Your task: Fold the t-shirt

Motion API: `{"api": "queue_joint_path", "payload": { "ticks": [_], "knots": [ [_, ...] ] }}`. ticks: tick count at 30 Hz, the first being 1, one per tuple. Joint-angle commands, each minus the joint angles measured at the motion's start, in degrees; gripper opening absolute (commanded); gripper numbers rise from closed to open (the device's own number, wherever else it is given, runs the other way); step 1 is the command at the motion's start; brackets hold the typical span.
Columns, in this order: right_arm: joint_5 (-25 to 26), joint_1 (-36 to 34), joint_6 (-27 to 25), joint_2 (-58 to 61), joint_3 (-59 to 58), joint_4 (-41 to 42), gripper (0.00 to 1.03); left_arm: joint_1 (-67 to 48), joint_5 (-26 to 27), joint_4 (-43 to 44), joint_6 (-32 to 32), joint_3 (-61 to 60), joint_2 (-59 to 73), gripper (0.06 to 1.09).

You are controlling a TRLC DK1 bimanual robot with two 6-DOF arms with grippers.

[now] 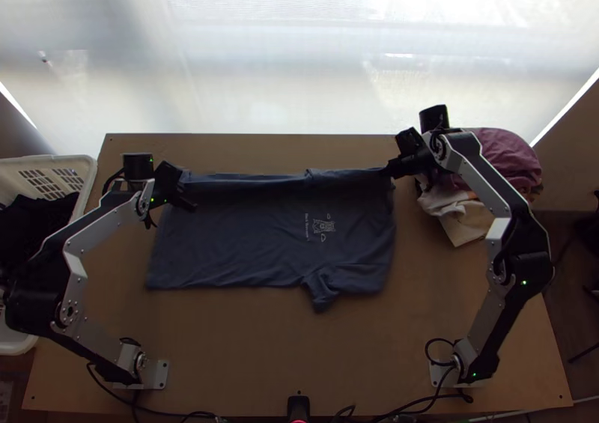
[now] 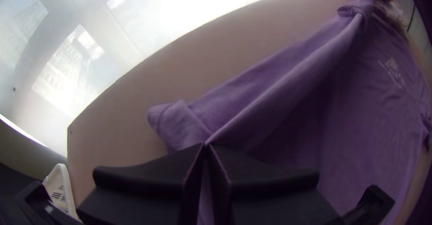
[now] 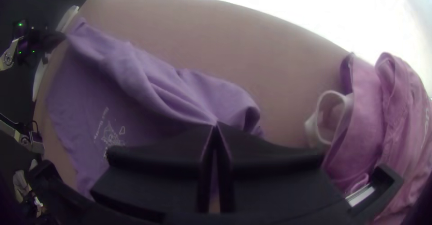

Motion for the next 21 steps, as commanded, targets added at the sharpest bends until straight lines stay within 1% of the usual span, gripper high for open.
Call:
{"api": "queue_joint_path", "payload": {
  "ticks": [1,8,13,19,21],
  "knots": [
    [0.10,-0.49,-1.09,-4.46,-9.41,-0.18,0.03,0.30,0.15,-0.75,7.05,-8.06,-3.82,0.20],
    [0.01,-1.46,-0.83,-6.75,-15.04,0.26,0.03,1.18,0.06,-0.84,11.01,-9.64,-4.00,0.21],
    [0.01,0.39,-1.09,-7.63,-19.17,0.79,0.03,0.56,0.06,-0.75,11.80,-9.90,-3.65,0.22],
    [0.01,3.38,-0.39,-7.01,-21.54,2.46,0.03,1.18,-0.02,-0.48,13.64,-10.17,-2.33,0.22],
    [0.01,3.99,-0.21,-6.66,-21.98,2.46,0.15,1.18,-0.02,-0.57,13.73,-10.17,-2.59,0.22]
  ]
}}
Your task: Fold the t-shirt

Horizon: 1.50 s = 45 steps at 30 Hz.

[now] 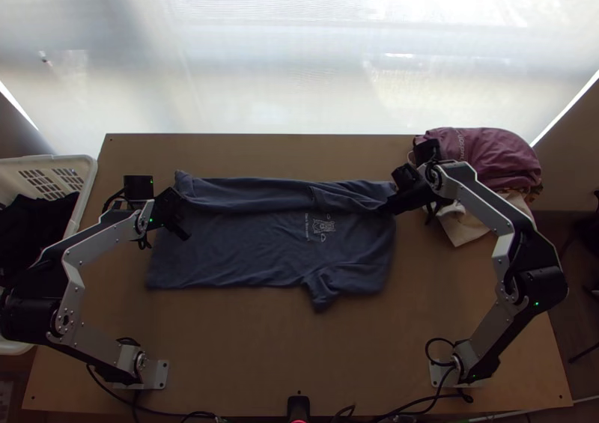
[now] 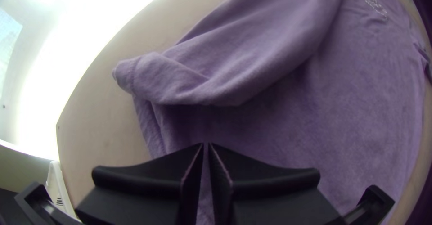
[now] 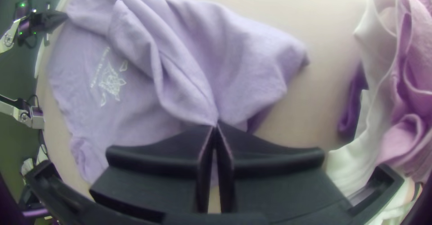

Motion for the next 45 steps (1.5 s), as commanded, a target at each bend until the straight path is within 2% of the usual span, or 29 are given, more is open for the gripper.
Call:
{"api": "queue_joint_path", "payload": {
  "ticks": [1,2,3,5,7,9,11,12,19,22,25,27,31,36,39,45],
  "knots": [
    [-0.19,2.53,0.62,0.47,-3.21,0.80,0.21,0.24,0.00,0.06,1.43,-0.55,0.05,0.22],
    [-0.10,2.70,0.62,0.73,-3.47,0.80,0.30,0.24,0.00,-0.03,1.34,-0.46,-0.03,0.23],
    [-0.10,2.70,0.53,0.73,-3.73,0.80,0.40,0.15,-0.09,-0.29,1.34,-0.55,-0.21,0.30],
    [-0.10,2.62,0.53,0.47,-4.00,0.62,0.50,-0.03,-0.18,-1.61,1.52,-0.46,-0.47,0.56],
    [-0.01,2.35,0.44,0.11,-4.08,0.27,0.68,-0.20,-0.97,-2.40,1.43,-0.73,-1.27,0.90],
    [1.57,2.18,0.00,-0.24,-4.08,-0.17,0.84,-0.29,-1.76,-2.84,1.34,-0.90,-2.50,1.04],
    [3.41,1.91,-1.05,-0.94,-4.17,-0.43,0.96,0.24,-1.76,-3.01,1.08,-0.90,-4.43,1.04],
    [4.03,1.82,-1.49,-1.47,-4.17,-0.78,0.98,0.59,-1.76,-3.45,0.81,-0.81,-5.75,1.04],
    [4.03,0.07,-2.63,-10.52,-4.26,-3.42,0.98,1.73,-1.67,-9.61,1.16,-0.90,-16.73,1.04],
    [4.03,-0.90,-3.16,-15.18,-4.35,-6.14,0.98,2.00,-0.88,-12.86,5.47,-2.75,-23.06,1.04],
    [4.03,-0.64,-3.16,-20.63,-6.28,-7.99,0.98,2.00,2.46,-16.90,15.05,-7.05,-30.97,1.03],
    [4.20,3.06,-3.34,-24.76,-9.89,-8.60,0.98,-0.55,2.72,-20.07,16.63,-10.13,-35.72,1.03],
    [13.17,16.77,-3.78,-35.04,-19.20,-9.04,0.98,-9.87,3.07,-27.80,17.42,-16.28,-48.55,1.03],
    [21.52,34.70,-3.86,-45.50,-31.15,-9.04,0.98,-19.45,2.99,-36.15,19.53,-21.47,-59.45,1.03],
    [22.75,39.27,-4.22,-46.38,-34.41,-10.19,0.98,-20.24,2.90,-35.18,22.35,-24.11,-60.59,1.03],
    [26.00,42.61,-6.50,-46.03,-37.40,-6.93,0.98,-20.77,1.84,-29.82,23.14,-27.97,-59.71,1.03]
  ]
}}
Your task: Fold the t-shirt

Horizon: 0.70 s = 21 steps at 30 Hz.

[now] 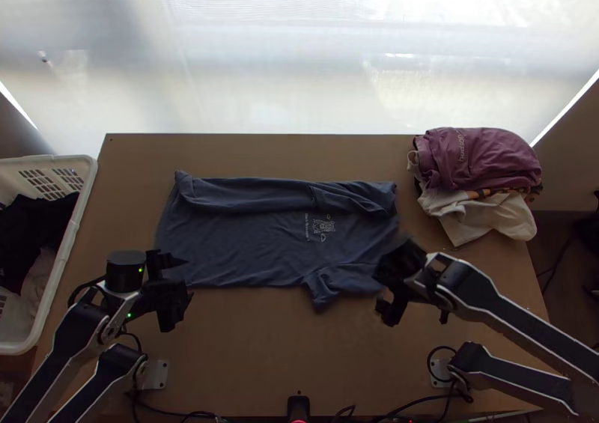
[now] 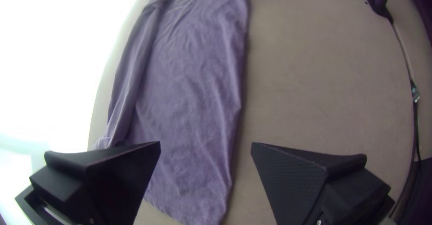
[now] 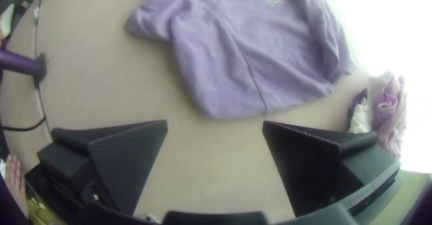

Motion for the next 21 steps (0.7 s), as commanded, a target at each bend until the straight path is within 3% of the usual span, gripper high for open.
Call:
{"api": "queue_joint_path", "payload": {
  "ticks": [1,8,21],
  "knots": [
    [3.84,8.38,-1.54,-2.51,-5.88,2.49,0.98,-2.38,-1.28,3.82,3.21,-6.43,-3.08,1.03],
    [6.56,9.79,-1.36,-0.40,-9.92,11.36,0.98,0.60,-1.55,10.86,4.35,-10.29,-2.29,1.03],
    [10.08,10.67,-0.13,3.64,-13.09,21.56,0.97,8.78,-0.67,15.16,9.97,-11.35,1.49,1.02]
  ]
}}
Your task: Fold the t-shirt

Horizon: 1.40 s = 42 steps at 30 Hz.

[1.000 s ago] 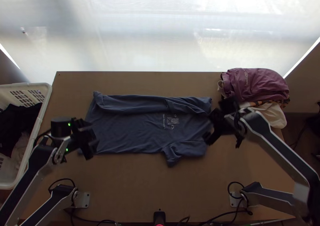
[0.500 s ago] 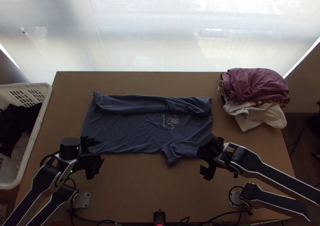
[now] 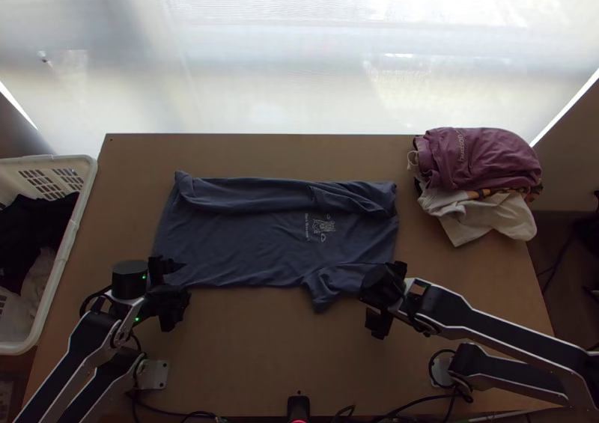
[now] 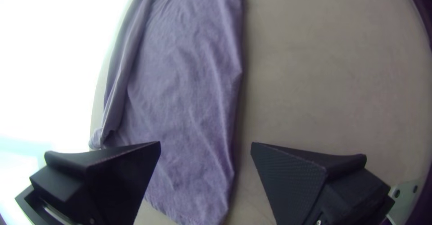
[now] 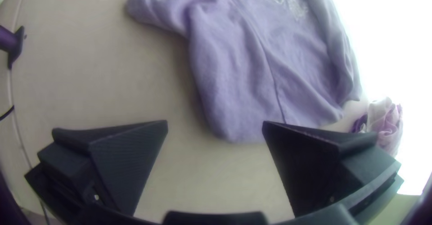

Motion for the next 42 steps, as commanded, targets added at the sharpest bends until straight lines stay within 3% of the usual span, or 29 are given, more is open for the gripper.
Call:
{"api": "queue_joint_path", "payload": {
  "ticks": [1,14,17,22,28,30,32,34,40,41,42],
  "knots": [
    [2.15,0.44,0.35,1.61,-1.68,5.26,0.97,4.72,0.91,2.49,2.98,-0.57,2.12,1.02],
    [5.75,0.09,-1.85,5.21,-3.70,14.31,0.92,9.64,2.22,9.43,4.12,-0.22,7.84,0.97],
    [6.63,-0.88,-3.70,5.13,-3.52,15.54,0.83,9.64,2.66,9.96,4.12,0.48,8.80,0.93],
    [6.63,-3.25,-5.45,3.98,-3.61,15.98,0.62,9.90,3.81,9.96,4.04,1.89,9.15,0.66],
    [3.90,-3.17,-5.54,3.37,-4.05,15.98,0.21,11.39,5.56,9.87,4.12,2.15,9.51,0.28],
    [3.64,-2.90,-5.63,3.37,-4.23,16.24,0.10,11.39,5.74,10.04,4.04,2.06,9.95,0.25],
    [3.55,-2.90,-5.54,3.54,-4.84,17.30,0.03,11.39,5.74,9.96,3.42,1.89,10.39,0.20],
    [3.55,-2.90,-5.54,3.63,-5.46,17.47,0.03,11.39,6.00,9.69,3.33,1.27,10.39,0.11],
    [3.55,-2.90,-4.93,3.46,-6.42,17.47,0.03,11.57,6.44,6.27,3.33,1.97,8.36,0.11],
    [3.55,-2.90,-4.93,3.46,-6.33,17.47,0.03,11.57,6.44,5.74,3.25,2.15,8.28,0.25],
    [3.46,-2.90,-4.93,3.46,-6.33,17.47,0.03,11.57,6.35,4.77,3.25,2.41,8.19,0.56]
  ]
}}
